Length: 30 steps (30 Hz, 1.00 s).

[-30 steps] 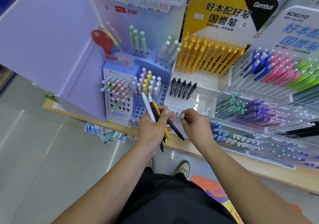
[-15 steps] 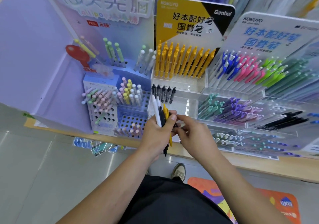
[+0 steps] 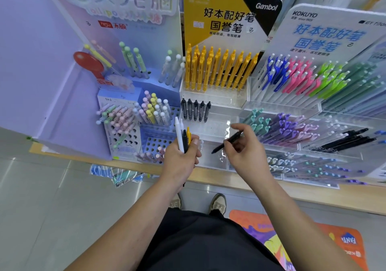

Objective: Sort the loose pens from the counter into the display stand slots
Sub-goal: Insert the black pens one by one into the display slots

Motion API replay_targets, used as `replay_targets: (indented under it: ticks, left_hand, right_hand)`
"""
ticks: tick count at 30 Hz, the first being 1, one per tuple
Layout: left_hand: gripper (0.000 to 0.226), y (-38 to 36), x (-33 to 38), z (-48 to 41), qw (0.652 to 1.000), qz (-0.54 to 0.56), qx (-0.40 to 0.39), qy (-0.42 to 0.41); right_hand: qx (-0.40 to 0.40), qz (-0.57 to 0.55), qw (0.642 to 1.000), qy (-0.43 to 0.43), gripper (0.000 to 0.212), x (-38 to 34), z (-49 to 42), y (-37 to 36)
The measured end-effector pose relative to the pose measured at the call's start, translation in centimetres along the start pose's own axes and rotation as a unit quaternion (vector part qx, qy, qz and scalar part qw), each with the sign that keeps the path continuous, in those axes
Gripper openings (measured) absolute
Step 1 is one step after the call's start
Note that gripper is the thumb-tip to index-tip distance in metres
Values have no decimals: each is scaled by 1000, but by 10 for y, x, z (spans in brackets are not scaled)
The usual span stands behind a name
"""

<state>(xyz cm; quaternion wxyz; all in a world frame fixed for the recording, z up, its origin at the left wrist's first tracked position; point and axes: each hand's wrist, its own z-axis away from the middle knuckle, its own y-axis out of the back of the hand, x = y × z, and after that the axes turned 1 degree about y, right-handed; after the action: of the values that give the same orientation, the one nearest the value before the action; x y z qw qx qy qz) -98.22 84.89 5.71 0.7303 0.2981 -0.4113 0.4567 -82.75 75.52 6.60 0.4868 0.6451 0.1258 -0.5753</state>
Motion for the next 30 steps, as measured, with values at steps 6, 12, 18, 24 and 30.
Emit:
replay_targets:
  ticks: [6, 12, 18, 24, 30]
  left_hand:
    - [10, 3, -5, -1, 1000, 13, 0, 4]
    - [11, 13, -6, 0, 1000, 21, 4, 6]
    - [11, 19, -5, -1, 1000, 26, -4, 12]
    - [11, 23, 0, -1, 998, 31, -51, 17]
    - [22, 24, 5, -1, 996, 37, -75, 25]
  right_hand:
    - [-13, 11, 1000, 10, 16, 12, -2, -22]
    - [0, 180, 981, 78, 12, 22, -6, -39]
    - [-9, 302, 948, 94, 16, 23, -6, -52]
    - [-3, 300, 950, 92, 17, 13, -12, -54]
    - [-58, 337, 938, 61, 14, 18, -24, -65]
